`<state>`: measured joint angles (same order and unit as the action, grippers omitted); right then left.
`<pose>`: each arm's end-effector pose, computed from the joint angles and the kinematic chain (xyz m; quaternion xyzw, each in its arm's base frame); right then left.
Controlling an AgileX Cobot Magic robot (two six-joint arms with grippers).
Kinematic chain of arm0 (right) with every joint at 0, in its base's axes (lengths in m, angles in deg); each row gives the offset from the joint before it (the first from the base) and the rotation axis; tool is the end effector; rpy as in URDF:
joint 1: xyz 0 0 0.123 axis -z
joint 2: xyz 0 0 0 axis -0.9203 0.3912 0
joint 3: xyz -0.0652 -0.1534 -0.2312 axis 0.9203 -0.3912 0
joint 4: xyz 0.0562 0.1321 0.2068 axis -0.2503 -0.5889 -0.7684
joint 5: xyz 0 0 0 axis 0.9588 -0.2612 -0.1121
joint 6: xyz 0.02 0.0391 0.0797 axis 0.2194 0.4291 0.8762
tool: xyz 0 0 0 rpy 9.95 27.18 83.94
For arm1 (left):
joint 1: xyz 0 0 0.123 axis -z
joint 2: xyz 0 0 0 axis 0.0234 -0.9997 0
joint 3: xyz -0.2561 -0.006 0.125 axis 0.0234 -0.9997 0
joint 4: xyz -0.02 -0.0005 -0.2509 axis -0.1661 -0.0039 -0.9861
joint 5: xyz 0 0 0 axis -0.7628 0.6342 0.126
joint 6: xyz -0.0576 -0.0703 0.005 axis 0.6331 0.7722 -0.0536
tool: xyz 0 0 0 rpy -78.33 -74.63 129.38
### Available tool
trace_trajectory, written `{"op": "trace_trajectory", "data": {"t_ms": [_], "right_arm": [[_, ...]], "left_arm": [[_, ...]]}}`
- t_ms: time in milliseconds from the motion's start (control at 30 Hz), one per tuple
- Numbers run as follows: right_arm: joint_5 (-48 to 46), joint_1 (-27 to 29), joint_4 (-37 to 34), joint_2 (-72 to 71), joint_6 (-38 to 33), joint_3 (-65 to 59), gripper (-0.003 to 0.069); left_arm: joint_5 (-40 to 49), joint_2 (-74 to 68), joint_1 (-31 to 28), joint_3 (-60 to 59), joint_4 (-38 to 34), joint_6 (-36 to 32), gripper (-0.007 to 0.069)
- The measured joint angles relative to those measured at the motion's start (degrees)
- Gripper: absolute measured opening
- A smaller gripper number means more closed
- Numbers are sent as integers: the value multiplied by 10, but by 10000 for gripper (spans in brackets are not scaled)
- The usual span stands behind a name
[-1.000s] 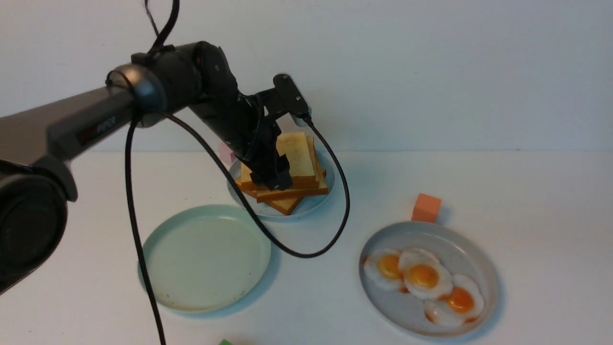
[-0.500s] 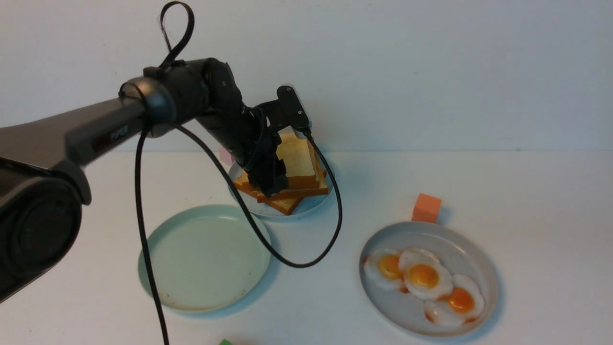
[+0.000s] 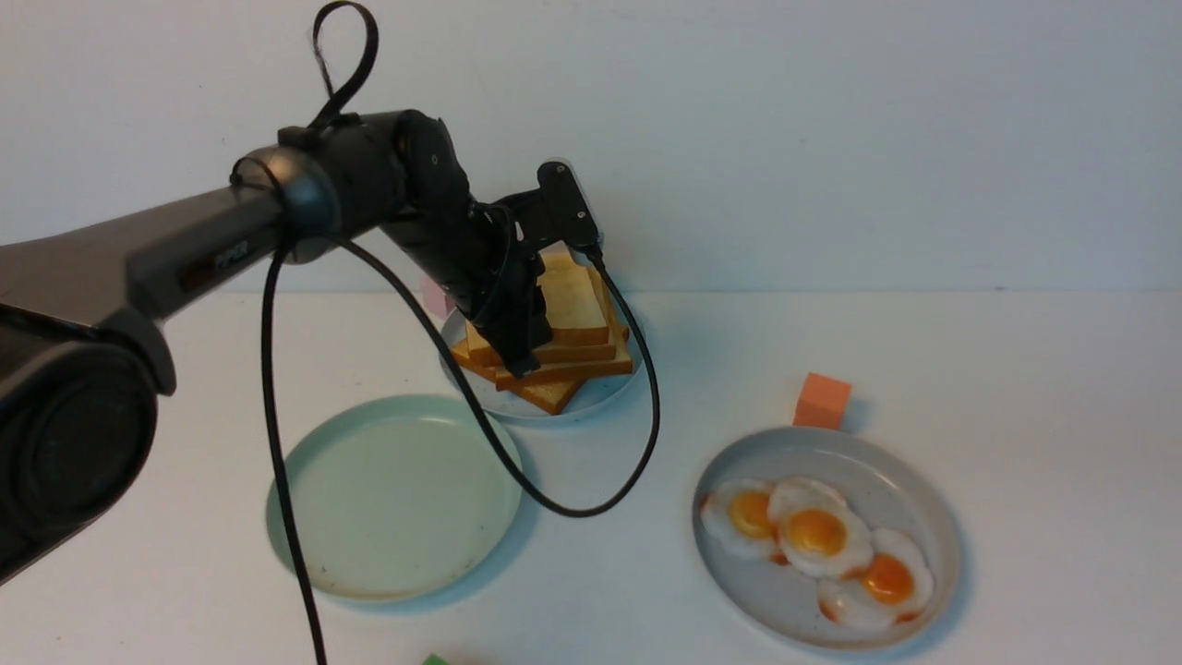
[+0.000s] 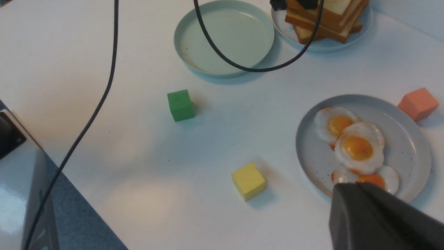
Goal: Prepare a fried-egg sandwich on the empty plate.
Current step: Use the left arm to grab a slice of bread, then use the left arm to put a slice of bread into the empty plate in the middle
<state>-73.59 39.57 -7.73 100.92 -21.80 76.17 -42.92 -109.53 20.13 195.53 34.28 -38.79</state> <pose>0.0708 0.0644 0.4069 -0.3288 0.8204 0.1956 0.4249 0.4697 -0.1772 0.2105 0.5612 0.7714 -0.0056 0.2999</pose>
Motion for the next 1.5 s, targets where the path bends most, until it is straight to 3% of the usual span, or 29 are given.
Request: {"op": "trace_trajectory", "data": {"t_ms": [200,433,567,667,867,1000,1500], "right_arm": [[0,0,1,0,0,0,34],[13,0,5,0,0,0,41],[23,0,6,0,0,0,43],[28,0,7,0,0,0,43],[33,0,7,0,0,0,43],[50,0,8,0,0,0,45],[58,0,7,0,0,0,62]], "left_arm": [[7,53,0,-2,-7,13,9],[109,182,0,-21,17,163,9],[126,239,0,-108,43,214,9],[66,302,0,-257,64,249,9],[-78,340,0,-442,68,233,9],[-136,336,0,-490,68,210,9],[-187,290,0,-498,61,197,21]]}}
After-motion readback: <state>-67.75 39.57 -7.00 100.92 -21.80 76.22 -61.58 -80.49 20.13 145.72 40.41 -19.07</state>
